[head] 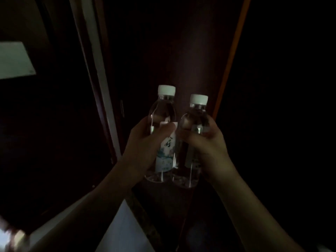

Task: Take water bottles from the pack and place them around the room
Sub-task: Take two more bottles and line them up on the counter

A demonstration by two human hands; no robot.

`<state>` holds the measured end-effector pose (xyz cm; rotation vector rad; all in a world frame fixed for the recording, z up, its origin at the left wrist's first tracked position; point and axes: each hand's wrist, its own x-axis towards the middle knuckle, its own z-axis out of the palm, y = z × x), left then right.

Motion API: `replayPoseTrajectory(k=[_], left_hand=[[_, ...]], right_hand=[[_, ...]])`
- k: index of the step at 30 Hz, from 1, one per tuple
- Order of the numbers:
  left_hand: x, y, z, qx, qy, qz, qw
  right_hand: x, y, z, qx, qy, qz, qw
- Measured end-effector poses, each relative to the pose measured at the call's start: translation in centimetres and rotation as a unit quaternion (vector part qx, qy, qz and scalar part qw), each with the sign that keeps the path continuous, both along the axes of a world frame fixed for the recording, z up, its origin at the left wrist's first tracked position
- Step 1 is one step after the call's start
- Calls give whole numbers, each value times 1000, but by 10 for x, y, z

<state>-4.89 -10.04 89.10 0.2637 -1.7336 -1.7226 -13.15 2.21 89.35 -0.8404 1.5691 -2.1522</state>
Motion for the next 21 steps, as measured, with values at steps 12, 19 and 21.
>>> replayPoseTrajectory(k=[12,19,21], left_hand=[[-46,90,22,-35,21,-292,956],[-13,264,35,-44,36,-509,859],[9,322,41,-19,38,-577,816]], right_hand=[[40,144,32,6,32,-331,943],[154,302,50,8,44,-552,833],[197,344,56,-6,54,-615,787]])
